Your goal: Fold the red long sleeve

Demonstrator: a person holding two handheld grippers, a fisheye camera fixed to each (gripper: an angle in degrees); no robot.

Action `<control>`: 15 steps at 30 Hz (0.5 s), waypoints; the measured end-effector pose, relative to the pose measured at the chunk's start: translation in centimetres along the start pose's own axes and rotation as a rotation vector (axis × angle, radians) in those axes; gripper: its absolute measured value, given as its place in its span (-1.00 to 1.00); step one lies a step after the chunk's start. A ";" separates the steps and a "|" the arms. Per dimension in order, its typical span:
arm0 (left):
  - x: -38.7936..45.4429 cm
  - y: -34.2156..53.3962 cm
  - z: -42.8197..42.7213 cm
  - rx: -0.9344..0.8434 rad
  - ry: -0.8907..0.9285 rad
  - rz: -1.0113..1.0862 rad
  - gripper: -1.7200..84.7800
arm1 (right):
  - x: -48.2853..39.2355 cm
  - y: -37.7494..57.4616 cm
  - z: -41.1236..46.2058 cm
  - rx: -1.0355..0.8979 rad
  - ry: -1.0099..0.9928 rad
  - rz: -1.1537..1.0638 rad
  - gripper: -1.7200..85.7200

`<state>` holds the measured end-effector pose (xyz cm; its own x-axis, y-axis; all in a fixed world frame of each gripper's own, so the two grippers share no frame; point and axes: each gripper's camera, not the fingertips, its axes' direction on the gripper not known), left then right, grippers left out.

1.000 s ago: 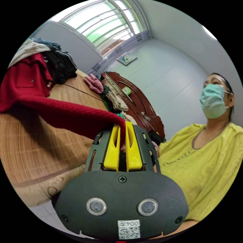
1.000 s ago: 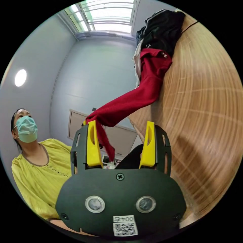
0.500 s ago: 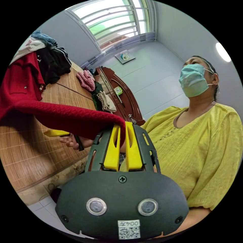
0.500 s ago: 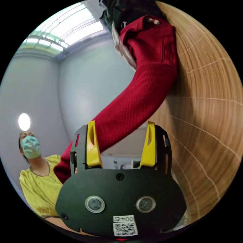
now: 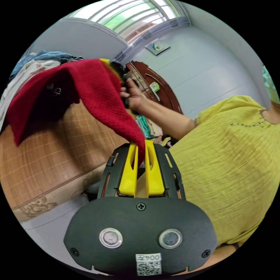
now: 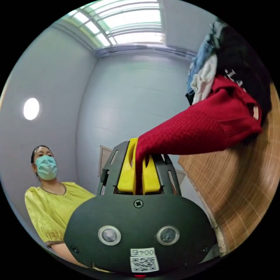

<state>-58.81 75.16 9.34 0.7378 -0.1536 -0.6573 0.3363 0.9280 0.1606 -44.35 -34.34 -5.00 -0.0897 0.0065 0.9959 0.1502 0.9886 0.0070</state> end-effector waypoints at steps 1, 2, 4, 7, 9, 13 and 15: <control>-0.1 0.1 -1.4 -0.012 -0.053 0.006 -0.88 | -3.3 0.0 -0.7 -0.022 0.022 -0.059 -0.97; -0.2 0.2 -2.1 -0.014 -0.076 0.006 -0.88 | -5.0 0.1 -1.2 -0.030 0.028 -0.088 -0.97; -1.1 0.9 -5.5 0.049 -0.111 -0.015 -0.89 | -11.4 1.6 -4.1 -0.026 0.071 -0.184 -0.97; -3.6 2.3 -8.8 0.164 -0.077 -0.093 -0.90 | -17.0 4.9 -10.3 0.082 0.180 -0.184 -0.97; -5.3 2.8 -10.0 0.210 -0.051 -0.145 -0.90 | -19.3 7.6 -14.7 0.182 0.314 -0.119 -0.97; -6.6 1.0 -10.1 0.135 -0.143 -0.143 -0.88 | -20.8 13.5 -20.9 0.227 0.645 0.130 -0.97; -7.0 -0.8 -9.1 0.074 -0.174 -0.127 -0.86 | -20.8 15.4 -21.8 0.223 0.732 0.199 -0.97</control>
<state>-69.55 78.56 7.15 0.7744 -0.3301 -0.5398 0.4702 0.8711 0.1419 -18.66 -22.51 -23.68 0.6008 0.1625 0.7827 -0.1125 0.9866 -0.1185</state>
